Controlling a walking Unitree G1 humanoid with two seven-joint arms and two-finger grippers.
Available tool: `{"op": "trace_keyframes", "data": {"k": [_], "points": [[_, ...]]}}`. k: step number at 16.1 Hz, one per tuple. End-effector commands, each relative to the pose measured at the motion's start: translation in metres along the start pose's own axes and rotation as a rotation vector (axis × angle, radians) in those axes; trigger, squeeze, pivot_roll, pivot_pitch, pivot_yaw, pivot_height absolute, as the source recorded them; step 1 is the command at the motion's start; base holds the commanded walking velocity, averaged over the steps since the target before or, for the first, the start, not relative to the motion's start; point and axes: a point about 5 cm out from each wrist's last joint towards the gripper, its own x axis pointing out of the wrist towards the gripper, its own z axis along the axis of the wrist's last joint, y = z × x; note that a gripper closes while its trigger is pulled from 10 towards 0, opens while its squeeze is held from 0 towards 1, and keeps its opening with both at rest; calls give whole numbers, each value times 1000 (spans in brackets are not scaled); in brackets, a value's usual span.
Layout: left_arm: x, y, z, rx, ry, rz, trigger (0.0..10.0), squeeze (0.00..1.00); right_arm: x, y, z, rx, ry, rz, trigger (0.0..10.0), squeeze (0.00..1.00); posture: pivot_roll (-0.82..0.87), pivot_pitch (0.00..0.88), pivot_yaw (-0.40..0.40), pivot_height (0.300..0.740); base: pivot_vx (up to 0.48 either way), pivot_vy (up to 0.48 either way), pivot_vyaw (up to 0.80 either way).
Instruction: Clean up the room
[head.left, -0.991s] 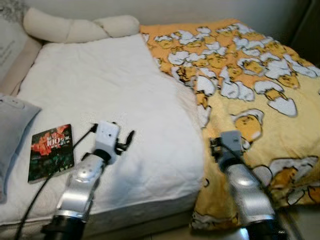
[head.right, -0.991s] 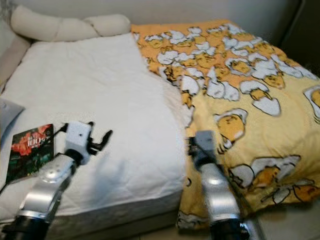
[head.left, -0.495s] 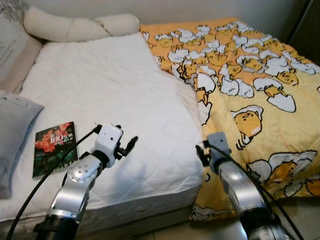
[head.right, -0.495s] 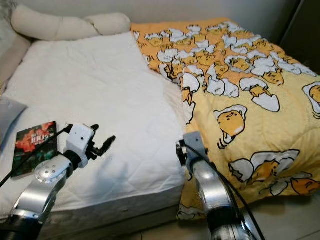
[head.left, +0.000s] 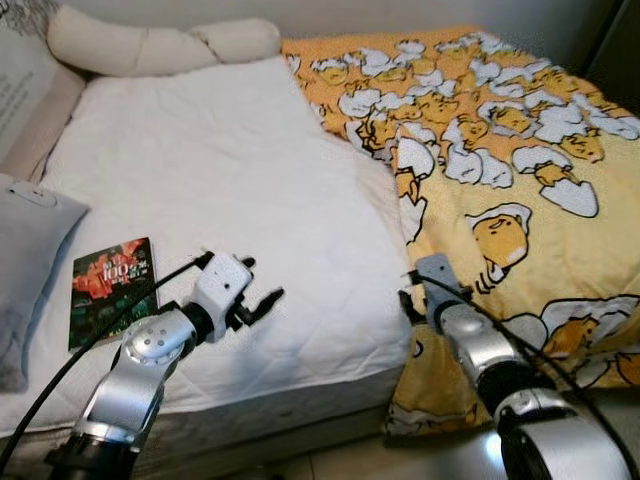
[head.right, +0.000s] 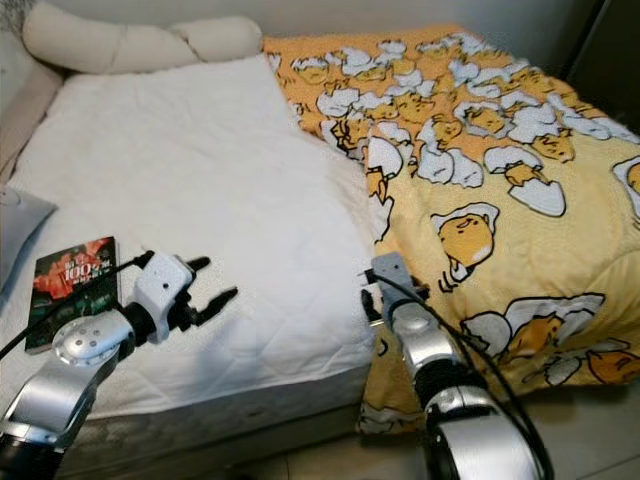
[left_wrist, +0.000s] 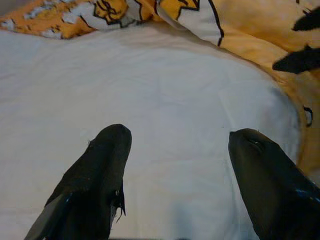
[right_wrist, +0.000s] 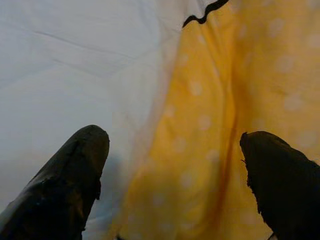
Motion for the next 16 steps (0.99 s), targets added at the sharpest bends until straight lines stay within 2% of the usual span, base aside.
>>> {"op": "trace_keyframes", "data": {"k": [1, 2, 3, 6, 10, 11, 16], "points": [[-3, -4, 1, 8, 8, -47, 10000, 0, 1, -1, -1, 11, 9, -6, 10000, 996, 31, 0, 56, 740, 0, 0, 0], [-5, -7, 1, 11, 17, -78, 10000, 0, 2, -1, 0, 14, 9, 2, 10000, 235, 29, 0, 63, 740, 0, 0, 0], [-8, -10, 2, 15, 24, -98, 10000, 0, 2, -1, 0, 18, 8, 11, 10000, 0, 31, 0, 66, 740, 0, 0, 0], [-12, -16, 3, 19, 39, -120, 10000, 0, 2, -2, -3, -1, 21, 13, 10000, 0, 52, 0, 64, 740, 0, 0, 0], [-34, -23, 9, 24, 49, -149, 10000, 0, 2, -12, -9, 22, 36, -41, 10000, 0, 113, 6, 75, 740, 0, 0, 0], [-39, -25, 13, 25, 47, -158, 10000, 0, 1, -14, -9, 31, 33, -51, 10000, 0, 117, 31, 76, 740, 0, 0, 0], [-44, -24, 21, 38, 48, -164, 10000, 0, 1, -18, -9, 64, 17, -60, 10000, 0, 155, 86, 76, 740, 0, 0, 0]]}}
